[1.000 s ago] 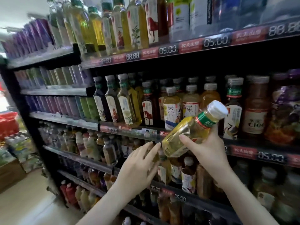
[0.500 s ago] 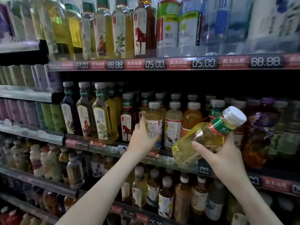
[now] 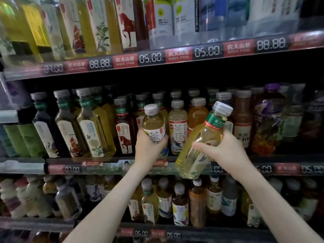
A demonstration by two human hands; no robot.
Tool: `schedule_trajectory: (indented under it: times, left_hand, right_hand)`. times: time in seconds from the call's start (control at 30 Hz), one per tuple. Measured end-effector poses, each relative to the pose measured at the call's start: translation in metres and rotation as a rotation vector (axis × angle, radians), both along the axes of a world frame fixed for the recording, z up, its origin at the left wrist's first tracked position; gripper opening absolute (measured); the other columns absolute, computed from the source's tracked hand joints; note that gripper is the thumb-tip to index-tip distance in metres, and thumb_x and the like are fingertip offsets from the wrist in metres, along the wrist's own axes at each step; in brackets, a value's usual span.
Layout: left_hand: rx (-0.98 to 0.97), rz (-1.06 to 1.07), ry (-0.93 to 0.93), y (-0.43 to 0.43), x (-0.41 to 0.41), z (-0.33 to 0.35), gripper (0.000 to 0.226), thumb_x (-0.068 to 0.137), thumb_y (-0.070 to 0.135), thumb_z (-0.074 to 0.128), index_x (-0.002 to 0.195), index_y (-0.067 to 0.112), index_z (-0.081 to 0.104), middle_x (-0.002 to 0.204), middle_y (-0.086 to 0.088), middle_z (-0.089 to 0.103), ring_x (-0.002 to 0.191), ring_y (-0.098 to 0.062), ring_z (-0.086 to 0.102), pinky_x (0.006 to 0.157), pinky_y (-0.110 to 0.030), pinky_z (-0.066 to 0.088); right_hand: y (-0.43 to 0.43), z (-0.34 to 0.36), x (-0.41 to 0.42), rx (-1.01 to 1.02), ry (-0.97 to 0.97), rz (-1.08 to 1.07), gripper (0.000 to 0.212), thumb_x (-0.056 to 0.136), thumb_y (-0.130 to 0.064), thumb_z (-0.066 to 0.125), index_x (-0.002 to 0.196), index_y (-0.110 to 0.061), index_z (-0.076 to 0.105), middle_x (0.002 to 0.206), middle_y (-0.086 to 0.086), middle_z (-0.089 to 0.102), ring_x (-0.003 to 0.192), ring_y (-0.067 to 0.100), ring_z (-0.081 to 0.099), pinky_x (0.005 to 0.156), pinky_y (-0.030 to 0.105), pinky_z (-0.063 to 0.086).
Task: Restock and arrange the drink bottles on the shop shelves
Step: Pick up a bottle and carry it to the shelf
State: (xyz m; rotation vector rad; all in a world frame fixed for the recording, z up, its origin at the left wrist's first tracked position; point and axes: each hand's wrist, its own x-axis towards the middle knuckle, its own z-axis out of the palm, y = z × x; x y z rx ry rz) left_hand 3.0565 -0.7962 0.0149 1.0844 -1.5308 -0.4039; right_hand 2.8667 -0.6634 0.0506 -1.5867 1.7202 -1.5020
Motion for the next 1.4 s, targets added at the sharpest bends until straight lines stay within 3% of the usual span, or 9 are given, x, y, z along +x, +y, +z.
schedule_trajectory:
  times: [0.17, 0.33, 0.43, 0.6, 0.8, 0.9, 1.03, 1.2, 1.4]
  left_hand:
    - [-0.312, -0.059, 0.100, 0.025, 0.025, 0.007, 0.067, 0.071, 0.034, 0.082, 0.123, 0.016, 0.043, 0.119, -0.001, 0.056, 0.112, -0.012, 0.055, 0.094, -0.024, 0.047]
    - [-0.488, 0.014, 0.090, 0.028, 0.081, 0.018, 0.078, 0.073, 0.056, 0.072, 0.112, -0.009, 0.054, 0.112, -0.018, 0.062, 0.107, -0.023, 0.060, 0.094, -0.031, 0.050]
    - [-0.559, 0.041, 0.082, 0.037, 0.106, 0.019, 0.072, 0.078, 0.055, 0.068, 0.103, -0.012, 0.058, 0.108, -0.016, 0.063, 0.102, -0.020, 0.061, 0.093, -0.020, 0.046]
    - [-0.395, 0.010, 0.146, 0.028, 0.141, 0.005, 0.086, 0.069, 0.060, 0.074, 0.113, -0.012, 0.054, 0.113, -0.019, 0.062, 0.108, -0.030, 0.061, 0.090, -0.046, 0.051]
    - [-0.328, 0.035, 0.152, 0.041, 0.162, -0.001, 0.088, 0.061, 0.055, 0.072, 0.123, -0.001, 0.043, 0.118, -0.013, 0.056, 0.110, -0.026, 0.057, 0.094, -0.032, 0.048]
    - [-0.314, 0.052, 0.156, 0.040, 0.171, -0.002, 0.090, 0.061, 0.055, 0.072, 0.126, 0.001, 0.042, 0.121, -0.011, 0.055, 0.113, -0.022, 0.055, 0.097, -0.028, 0.045]
    - [-0.272, 0.034, 0.166, 0.038, 0.180, -0.004, 0.096, 0.061, 0.057, 0.074, 0.132, 0.002, 0.038, 0.126, -0.010, 0.055, 0.118, -0.021, 0.055, 0.097, -0.044, 0.048]
    - [-0.251, 0.049, 0.134, 0.042, 0.181, -0.011, 0.092, 0.063, 0.055, 0.073, 0.131, 0.003, 0.039, 0.124, -0.009, 0.054, 0.116, -0.020, 0.055, 0.095, -0.040, 0.049]
    - [-0.174, 0.019, 0.139, 0.043, 0.176, -0.020, 0.077, 0.062, 0.053, 0.075, 0.123, 0.019, 0.042, 0.117, -0.001, 0.058, 0.110, -0.016, 0.059, 0.089, -0.045, 0.053]
  right_hand:
    - [0.004, 0.004, 0.030, -0.020, 0.085, -0.065, 0.052, 0.067, -0.045, 0.082, 0.106, -0.037, 0.048, 0.088, -0.024, 0.060, 0.076, -0.013, 0.053, 0.060, 0.007, 0.036]
    - [-0.004, 0.003, 0.061, -0.125, 0.147, -0.049, 0.065, 0.069, -0.042, 0.081, 0.121, -0.032, 0.043, 0.096, -0.021, 0.064, 0.088, -0.007, 0.059, 0.082, 0.018, 0.048]
    - [-0.014, 0.003, 0.082, -0.216, 0.155, -0.049, 0.067, 0.070, -0.040, 0.081, 0.123, -0.033, 0.040, 0.095, -0.026, 0.059, 0.086, -0.016, 0.056, 0.073, 0.003, 0.042]
    - [-0.054, 0.007, 0.121, -0.229, 0.143, -0.029, 0.070, 0.075, -0.039, 0.078, 0.131, -0.027, 0.038, 0.108, -0.015, 0.061, 0.097, 0.000, 0.058, 0.080, 0.014, 0.045]
    - [-0.117, 0.015, 0.152, -0.079, 0.250, -0.141, 0.087, 0.077, -0.054, 0.070, 0.143, -0.018, 0.024, 0.114, 0.002, 0.060, 0.099, 0.022, 0.061, 0.077, 0.037, 0.054]
    - [-0.132, 0.012, 0.161, -0.005, 0.249, -0.178, 0.090, 0.079, -0.052, 0.070, 0.145, -0.016, 0.021, 0.118, 0.006, 0.060, 0.099, 0.027, 0.064, 0.076, 0.037, 0.054]
    - [-0.144, 0.004, 0.163, 0.026, 0.215, -0.109, 0.097, 0.077, -0.049, 0.074, 0.149, -0.017, 0.017, 0.139, 0.011, 0.049, 0.122, 0.031, 0.053, 0.091, 0.041, 0.048]
    - [-0.147, -0.015, 0.153, 0.170, 0.121, 0.080, 0.119, 0.072, -0.030, 0.083, 0.151, -0.022, -0.005, 0.151, 0.007, 0.033, 0.137, 0.027, 0.036, 0.111, 0.042, 0.035]
    - [-0.153, -0.027, 0.152, 0.175, 0.140, 0.021, 0.074, 0.071, -0.029, 0.083, 0.125, -0.015, 0.035, 0.125, 0.005, 0.055, 0.119, 0.024, 0.053, 0.090, 0.030, 0.043]
